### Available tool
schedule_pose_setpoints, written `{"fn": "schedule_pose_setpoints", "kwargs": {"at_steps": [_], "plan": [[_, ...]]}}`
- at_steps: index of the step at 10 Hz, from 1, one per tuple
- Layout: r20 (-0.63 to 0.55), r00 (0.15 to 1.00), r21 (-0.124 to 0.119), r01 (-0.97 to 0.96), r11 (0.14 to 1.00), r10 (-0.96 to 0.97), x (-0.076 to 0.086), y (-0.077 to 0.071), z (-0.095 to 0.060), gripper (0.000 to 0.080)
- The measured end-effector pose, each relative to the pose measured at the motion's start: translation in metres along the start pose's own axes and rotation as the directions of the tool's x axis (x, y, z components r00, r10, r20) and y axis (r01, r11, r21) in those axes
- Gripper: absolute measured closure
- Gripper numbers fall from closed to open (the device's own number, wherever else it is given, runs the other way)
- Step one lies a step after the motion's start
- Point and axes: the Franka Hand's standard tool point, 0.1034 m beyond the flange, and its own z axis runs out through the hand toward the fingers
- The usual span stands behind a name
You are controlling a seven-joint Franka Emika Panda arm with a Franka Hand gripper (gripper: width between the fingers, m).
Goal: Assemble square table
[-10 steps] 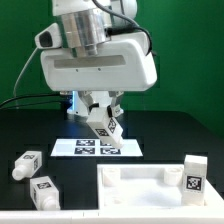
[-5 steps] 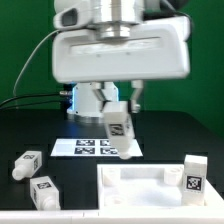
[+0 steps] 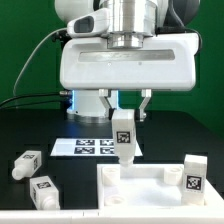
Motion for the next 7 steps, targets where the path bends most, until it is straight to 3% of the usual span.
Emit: {"fn": "schedule_pose_setpoints", "kwargs": {"at_steps": [2,5,7], "plan": [[-0.038,0.996,-0.001,0.084,0.996,-0.084,0.029,0.006,0.006,0.0514],[-0.054,0.994,-0.004,0.099,0.995,-0.099,0.027,0.006,0.01,0.0514],[-0.096,0.989,-0.019,0.109,0.994,-0.11,0.025,0.009,0.025,0.0514]]}}
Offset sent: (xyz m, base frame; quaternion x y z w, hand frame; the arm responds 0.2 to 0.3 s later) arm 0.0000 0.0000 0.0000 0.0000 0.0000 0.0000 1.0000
